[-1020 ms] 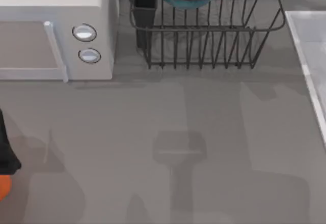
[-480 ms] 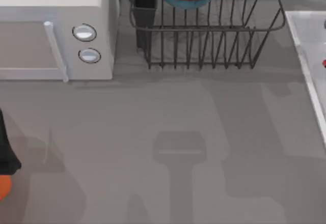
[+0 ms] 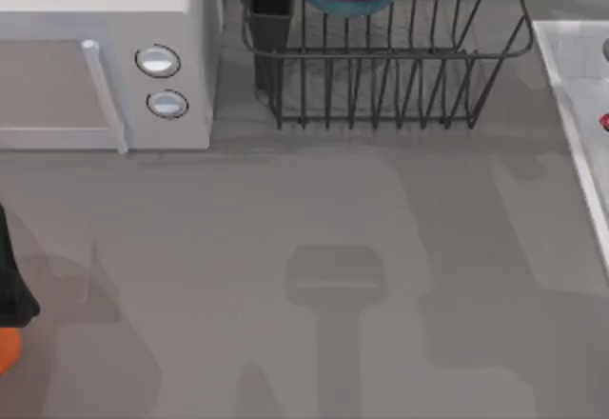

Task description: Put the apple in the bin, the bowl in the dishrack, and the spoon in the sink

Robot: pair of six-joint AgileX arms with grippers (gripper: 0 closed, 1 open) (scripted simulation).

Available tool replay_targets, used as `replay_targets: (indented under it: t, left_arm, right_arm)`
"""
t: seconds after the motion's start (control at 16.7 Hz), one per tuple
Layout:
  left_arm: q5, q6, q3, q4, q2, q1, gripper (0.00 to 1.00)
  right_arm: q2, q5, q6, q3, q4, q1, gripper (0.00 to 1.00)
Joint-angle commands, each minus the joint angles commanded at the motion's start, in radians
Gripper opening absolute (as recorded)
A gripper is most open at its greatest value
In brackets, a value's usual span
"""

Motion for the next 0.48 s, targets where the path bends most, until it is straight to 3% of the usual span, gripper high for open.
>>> replay_targets:
  t: [0.48]
  left_arm:
    - [0.000, 0.000, 0.000, 0.000, 0.000, 0.000, 1.00]
  right_arm:
    - [0.000, 0.000, 0.000, 0.000, 0.000, 0.000, 0.83]
